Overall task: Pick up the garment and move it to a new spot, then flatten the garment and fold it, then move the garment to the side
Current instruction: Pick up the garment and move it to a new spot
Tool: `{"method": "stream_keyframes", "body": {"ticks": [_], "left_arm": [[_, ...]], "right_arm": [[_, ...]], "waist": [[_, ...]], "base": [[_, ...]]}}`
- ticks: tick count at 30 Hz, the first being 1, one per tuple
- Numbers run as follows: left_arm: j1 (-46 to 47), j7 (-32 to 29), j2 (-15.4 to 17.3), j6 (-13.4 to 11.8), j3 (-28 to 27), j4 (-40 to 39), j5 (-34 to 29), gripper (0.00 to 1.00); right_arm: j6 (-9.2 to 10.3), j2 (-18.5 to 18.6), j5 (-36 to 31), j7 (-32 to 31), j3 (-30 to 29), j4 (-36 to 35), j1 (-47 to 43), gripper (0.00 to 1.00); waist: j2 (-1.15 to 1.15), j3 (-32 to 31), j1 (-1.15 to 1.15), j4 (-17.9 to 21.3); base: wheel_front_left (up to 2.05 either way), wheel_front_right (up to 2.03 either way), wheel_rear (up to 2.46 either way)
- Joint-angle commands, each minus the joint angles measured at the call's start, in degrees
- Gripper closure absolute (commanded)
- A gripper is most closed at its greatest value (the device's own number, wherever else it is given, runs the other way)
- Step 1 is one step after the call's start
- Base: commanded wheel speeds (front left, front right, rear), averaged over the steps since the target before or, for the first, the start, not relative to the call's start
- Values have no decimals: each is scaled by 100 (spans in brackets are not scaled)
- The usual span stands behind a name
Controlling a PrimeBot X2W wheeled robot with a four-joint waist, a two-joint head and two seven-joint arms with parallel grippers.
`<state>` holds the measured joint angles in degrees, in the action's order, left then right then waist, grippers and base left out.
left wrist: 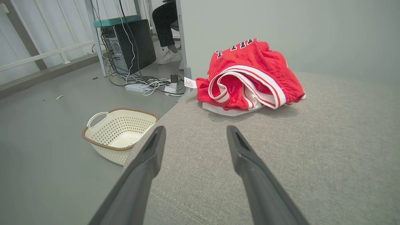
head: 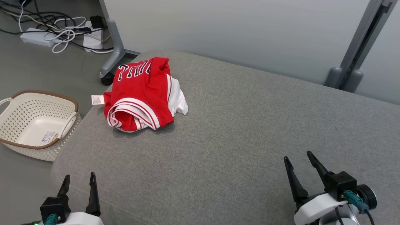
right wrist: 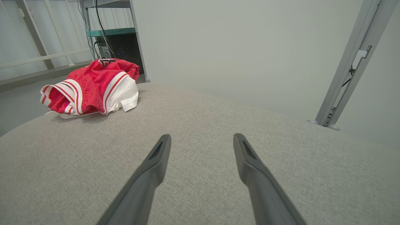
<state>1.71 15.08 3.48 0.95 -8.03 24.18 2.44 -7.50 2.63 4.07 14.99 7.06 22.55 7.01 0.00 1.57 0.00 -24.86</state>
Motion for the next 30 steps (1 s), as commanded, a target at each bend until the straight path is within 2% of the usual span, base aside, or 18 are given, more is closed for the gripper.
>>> {"method": "stream_keyframes", "body": {"ticks": [1,8,13,23,30], "left_arm": [[-2,14,23,7,-16,7,-33,0],[358,14,6,226,-104,284,167,0],[999,14,89,357,-192,584,239,0],[2697,13,556,558,-162,1469,262,0],[3935,13,996,650,144,2461,298,0]], "right_arm": [[2,50,14,29,0,-4,55,0],[2,48,-159,29,113,53,252,0],[2,159,-286,29,89,39,416,0],[2,483,-322,29,92,1,591,0],[2,547,-319,29,206,-10,799,0]], "waist": [[0,27,0,-26],[0,314,0,237],[0,715,0,475],[0,1466,0,852],[0,1857,0,1184]], "base": [[0,0,0],[0,0,0],[0,0,0],[0,0,0],[0,0,0]]}}
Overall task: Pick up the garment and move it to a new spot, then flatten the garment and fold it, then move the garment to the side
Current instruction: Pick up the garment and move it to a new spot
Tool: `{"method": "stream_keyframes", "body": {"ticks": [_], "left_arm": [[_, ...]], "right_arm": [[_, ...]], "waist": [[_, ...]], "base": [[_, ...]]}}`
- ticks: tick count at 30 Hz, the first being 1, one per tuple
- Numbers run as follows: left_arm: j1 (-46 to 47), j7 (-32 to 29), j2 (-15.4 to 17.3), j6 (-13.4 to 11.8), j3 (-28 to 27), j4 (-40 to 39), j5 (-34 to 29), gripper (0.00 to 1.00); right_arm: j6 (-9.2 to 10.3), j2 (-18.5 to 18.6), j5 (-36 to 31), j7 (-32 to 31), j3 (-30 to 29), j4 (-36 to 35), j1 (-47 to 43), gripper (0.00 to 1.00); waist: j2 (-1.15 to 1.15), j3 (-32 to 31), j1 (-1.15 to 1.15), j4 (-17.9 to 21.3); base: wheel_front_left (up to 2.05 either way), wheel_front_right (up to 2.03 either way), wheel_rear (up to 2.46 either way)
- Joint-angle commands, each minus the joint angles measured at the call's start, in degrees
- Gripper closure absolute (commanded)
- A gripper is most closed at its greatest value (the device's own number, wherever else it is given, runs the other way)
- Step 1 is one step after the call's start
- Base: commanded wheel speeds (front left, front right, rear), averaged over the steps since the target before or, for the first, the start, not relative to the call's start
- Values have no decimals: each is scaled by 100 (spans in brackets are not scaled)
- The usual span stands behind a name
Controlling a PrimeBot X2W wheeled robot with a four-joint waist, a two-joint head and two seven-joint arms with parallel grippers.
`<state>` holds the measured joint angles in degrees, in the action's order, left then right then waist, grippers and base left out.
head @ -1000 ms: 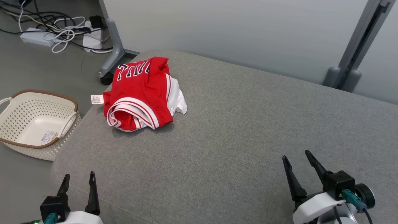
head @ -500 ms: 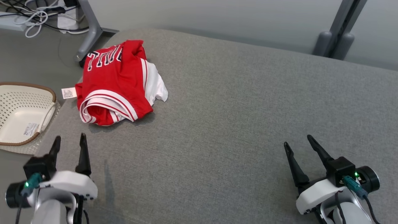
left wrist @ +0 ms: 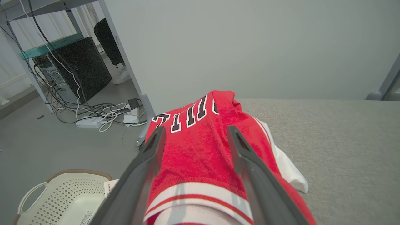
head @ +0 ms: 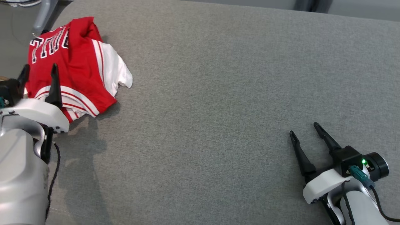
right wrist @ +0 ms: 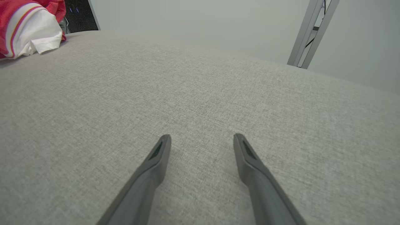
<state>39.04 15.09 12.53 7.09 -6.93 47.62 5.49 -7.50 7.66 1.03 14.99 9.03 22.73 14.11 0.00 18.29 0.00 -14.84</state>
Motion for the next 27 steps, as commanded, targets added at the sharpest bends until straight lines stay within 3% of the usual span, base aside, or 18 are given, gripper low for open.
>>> {"method": "stream_keyframes", "body": {"ticks": [1,8,15,16,17,23,27], "left_arm": [[356,13,164,31,70,264,13,0],[1204,-351,465,40,219,1514,159,0],[1525,-725,625,-230,136,2227,254,0],[1537,-721,627,-276,141,2284,251,60],[1536,-723,619,-318,120,2331,290,100],[1584,-585,663,-442,43,2461,408,100],[1772,-279,772,-355,143,2357,352,100]], "right_arm": [[2,58,-20,29,29,-24,114,0],[2,168,35,9,64,84,197,0],[9,209,61,-14,-5,206,183,0],[12,210,69,-19,-11,216,174,0],[16,209,72,-20,-18,232,167,0],[16,137,105,-31,-28,290,209,0],[7,20,148,-4,-21,224,205,0]], "waist": [[0,242,0,239],[0,589,0,593],[0,787,0,800],[0,798,0,821],[0,807,0,833],[0,709,0,864],[0,476,0,872]], "base": [[0,0,0],[0,0,0],[0,0,0],[0,0,0],[0,0,0],[0,0,0],[0,0,0]]}}
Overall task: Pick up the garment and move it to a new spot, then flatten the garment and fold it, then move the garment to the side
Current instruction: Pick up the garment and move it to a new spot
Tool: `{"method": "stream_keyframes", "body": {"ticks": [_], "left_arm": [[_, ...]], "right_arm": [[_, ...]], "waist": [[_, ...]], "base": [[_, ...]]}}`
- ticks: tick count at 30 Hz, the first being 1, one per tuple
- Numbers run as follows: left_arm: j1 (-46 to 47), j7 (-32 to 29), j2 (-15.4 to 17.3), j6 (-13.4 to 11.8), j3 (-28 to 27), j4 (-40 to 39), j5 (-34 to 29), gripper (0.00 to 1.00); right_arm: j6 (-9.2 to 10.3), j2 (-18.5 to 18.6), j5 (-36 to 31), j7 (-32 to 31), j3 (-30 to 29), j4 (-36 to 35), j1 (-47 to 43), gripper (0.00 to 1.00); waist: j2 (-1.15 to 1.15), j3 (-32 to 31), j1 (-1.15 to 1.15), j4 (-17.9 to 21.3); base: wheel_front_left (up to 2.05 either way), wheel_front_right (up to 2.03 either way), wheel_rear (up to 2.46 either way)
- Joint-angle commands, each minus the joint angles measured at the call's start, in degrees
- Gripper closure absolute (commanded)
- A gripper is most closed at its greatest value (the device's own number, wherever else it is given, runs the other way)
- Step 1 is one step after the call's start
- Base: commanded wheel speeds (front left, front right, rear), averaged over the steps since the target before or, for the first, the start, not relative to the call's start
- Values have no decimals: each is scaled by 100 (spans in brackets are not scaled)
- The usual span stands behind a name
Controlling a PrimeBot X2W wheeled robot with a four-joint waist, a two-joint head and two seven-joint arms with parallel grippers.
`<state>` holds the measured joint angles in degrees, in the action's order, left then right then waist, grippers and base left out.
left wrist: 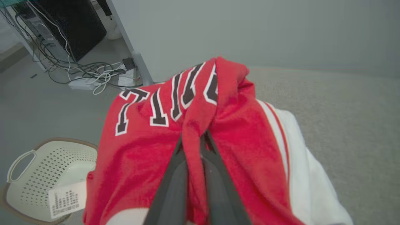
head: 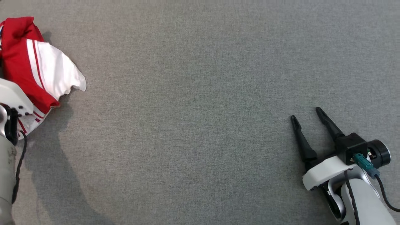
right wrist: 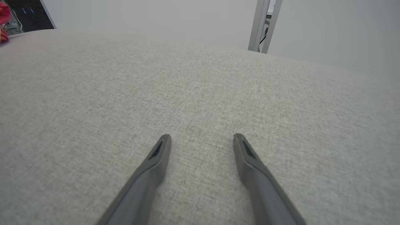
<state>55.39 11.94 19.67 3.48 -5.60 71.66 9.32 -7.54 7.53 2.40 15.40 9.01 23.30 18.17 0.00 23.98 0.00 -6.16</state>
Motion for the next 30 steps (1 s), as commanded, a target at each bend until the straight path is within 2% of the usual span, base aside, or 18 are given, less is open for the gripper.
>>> {"method": "stream_keyframes", "body": {"ticks": [1,5,10,18,20,23,26,29,30], "left_arm": [[209,99,80,47,40,-96,-38,100],[469,250,72,170,243,-360,-161,100],[750,323,-123,308,488,-813,-206,100],[311,332,-1025,401,973,-1788,-4,100],[104,333,-1318,407,1214,-1985,133,100],[-288,334,-1541,401,1706,-2251,451,100],[-683,333,-1653,400,2352,-2540,868,100],[-1097,334,-1672,401,3196,-3082,1701,100],[-1097,334,-1672,401,3196,-3082,1701,100]], "right_arm": [[7,2,16,-43,-18,157,-202,0],[6,-118,85,-30,-38,123,-225,0],[6,-252,176,-27,-108,159,-330,0],[6,-396,289,-26,-202,236,-556,0],[6,-417,322,-26,-198,248,-618,0],[6,-440,349,-25,-153,254,-680,0],[6,-444,375,-25,-136,257,-722,0],[6,-444,385,-25,-100,261,-758,0],[6,-444,385,-25,-100,261,-758,0]], "waist": [[0,-163,0,9],[0,-447,0,49],[0,-732,0,122],[0,-1186,0,357],[0,-1274,0,444],[0,-1364,0,579],[0,-1428,0,722],[0,-1475,0,886],[0,-1475,0,886]], "base": [[0,0,0],[0,0,0],[0,0,0],[0,0,0],[0,0,0],[0,0,0],[0,0,0],[0,0,0],[0,0,0]]}}
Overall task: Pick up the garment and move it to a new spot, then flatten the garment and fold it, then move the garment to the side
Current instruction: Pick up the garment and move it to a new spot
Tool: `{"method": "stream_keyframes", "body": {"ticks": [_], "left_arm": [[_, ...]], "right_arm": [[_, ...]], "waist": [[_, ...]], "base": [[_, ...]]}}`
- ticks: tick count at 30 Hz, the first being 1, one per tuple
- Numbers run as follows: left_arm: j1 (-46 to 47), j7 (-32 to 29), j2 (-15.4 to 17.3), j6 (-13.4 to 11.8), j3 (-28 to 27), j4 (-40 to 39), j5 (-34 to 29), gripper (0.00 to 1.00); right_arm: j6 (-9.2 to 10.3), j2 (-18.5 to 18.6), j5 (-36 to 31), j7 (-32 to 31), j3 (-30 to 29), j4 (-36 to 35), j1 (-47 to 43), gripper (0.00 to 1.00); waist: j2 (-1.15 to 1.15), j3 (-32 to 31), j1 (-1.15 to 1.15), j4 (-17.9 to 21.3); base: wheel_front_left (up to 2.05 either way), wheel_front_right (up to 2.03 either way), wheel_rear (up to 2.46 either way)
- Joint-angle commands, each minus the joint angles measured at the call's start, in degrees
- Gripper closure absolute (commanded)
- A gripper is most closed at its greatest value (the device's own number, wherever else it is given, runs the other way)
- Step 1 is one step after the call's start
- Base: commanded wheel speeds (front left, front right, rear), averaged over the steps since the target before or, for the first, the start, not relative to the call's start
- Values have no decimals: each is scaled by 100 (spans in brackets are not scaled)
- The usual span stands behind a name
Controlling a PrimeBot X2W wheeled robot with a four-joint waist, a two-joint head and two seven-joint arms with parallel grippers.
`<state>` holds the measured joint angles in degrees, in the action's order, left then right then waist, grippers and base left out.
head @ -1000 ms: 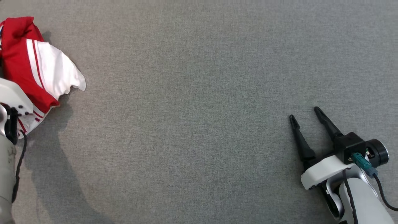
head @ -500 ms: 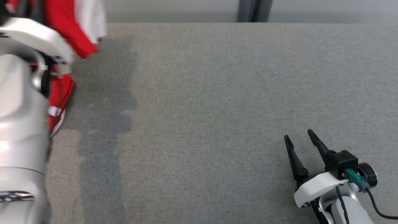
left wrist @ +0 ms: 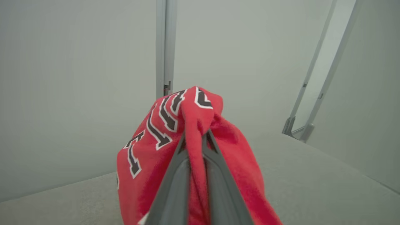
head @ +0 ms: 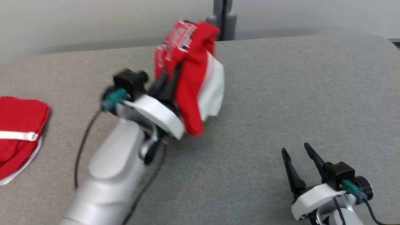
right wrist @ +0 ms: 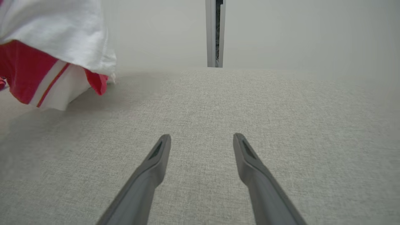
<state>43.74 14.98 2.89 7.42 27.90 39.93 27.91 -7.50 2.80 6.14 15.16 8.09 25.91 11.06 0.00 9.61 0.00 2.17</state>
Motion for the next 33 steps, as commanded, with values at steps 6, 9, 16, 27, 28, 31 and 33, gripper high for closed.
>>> {"method": "stream_keyframes", "body": {"ticks": [6,9,16,27,28,31,33], "left_arm": [[-583,30,19,-160,909,-706,1305,100],[-720,30,28,-361,823,-527,1359,0],[-1358,22,245,-865,-175,69,650,0],[-3040,22,265,-938,-1929,-1016,-701,0],[-3253,20,224,-892,-2054,-1141,-799,0],[-3699,18,139,-760,-2365,-1431,-1123,0],[-3910,18,91,-700,-2530,-1564,-1306,0]], "right_arm": [[2,24,153,-1,61,-2,-57,0],[2,24,205,-1,65,1,-18,0],[2,23,262,-1,-23,5,-26,0],[2,27,167,-1,-201,-131,-293,0],[2,26,154,-1,-198,-150,-322,0],[2,26,155,-1,-217,-148,-451,0],[2,26,135,-1,-202,-142,-489,0]], "waist": [[0,-39,0,287],[0,-5,0,338],[0,-61,0,352],[0,-527,0,146],[0,-584,0,135],[0,-765,0,97],[0,-841,0,84]], "base": [[0,0,0],[0,0,0],[0,0,0],[0,0,0],[0,0,0],[0,0,0],[0,0,0]]}}
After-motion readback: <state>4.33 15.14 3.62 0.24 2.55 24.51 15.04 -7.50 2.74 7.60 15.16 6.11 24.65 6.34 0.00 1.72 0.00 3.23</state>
